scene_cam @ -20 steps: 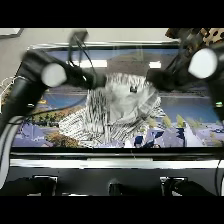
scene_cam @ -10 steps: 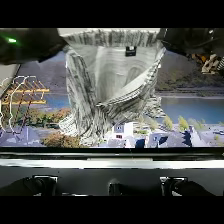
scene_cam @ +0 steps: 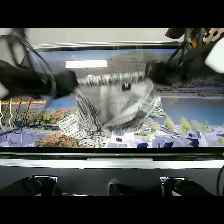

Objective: Fold the clothes and pants, and hang the long-sleeved shirts on hangers.

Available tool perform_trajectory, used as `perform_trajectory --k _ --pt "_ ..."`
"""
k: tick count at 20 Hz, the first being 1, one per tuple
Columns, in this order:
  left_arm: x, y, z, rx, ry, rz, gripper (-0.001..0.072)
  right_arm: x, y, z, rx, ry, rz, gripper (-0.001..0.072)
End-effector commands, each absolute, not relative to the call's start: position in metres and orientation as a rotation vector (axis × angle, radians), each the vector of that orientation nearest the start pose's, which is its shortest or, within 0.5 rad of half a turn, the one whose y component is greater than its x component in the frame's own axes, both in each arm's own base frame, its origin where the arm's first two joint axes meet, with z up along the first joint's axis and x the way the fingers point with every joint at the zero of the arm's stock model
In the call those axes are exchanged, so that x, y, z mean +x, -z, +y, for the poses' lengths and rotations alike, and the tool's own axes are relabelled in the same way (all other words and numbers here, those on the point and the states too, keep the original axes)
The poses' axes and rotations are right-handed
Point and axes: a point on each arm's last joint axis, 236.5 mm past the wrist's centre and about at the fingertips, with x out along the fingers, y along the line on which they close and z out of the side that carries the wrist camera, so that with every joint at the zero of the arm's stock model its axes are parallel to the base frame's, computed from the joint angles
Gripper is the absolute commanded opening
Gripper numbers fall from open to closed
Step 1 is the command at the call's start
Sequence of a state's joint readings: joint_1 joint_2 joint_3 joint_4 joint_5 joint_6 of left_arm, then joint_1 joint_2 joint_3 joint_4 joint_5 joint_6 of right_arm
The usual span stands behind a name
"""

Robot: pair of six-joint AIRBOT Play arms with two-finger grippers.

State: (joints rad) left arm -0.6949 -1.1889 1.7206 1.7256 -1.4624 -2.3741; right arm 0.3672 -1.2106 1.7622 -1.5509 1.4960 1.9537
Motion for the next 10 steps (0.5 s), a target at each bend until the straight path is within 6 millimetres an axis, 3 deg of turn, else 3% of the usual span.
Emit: perform_trajectory --k 1,3,5,8,10 --pt "0.314 -0.151 -0.228 -0.321 0.043 1.113 0.003 0.349 -0.15 0.129 0.244 -0.02 1.139 0.0038" --pt "0.313 -0.116 -0.234 -0.352 0.024 1.148 0.003 0.34 -0.115 0.132 0.293 0.018 1.193 0.0038" --pt "0.312 -0.091 -0.241 -0.388 0.027 1.17 0.003 0.337 -0.091 0.143 0.273 0.019 1.202 0.0038" --pt "0.317 -0.08 -0.242 -0.402 0.026 1.175 0.0031 0.338 -0.076 0.169 0.261 0.01 1.184 0.0038" --pt "0.324 -0.08 -0.236 -0.418 0.01 1.167 0.0031 0.345 -0.071 0.167 0.238 0.053 1.16 0.0038"
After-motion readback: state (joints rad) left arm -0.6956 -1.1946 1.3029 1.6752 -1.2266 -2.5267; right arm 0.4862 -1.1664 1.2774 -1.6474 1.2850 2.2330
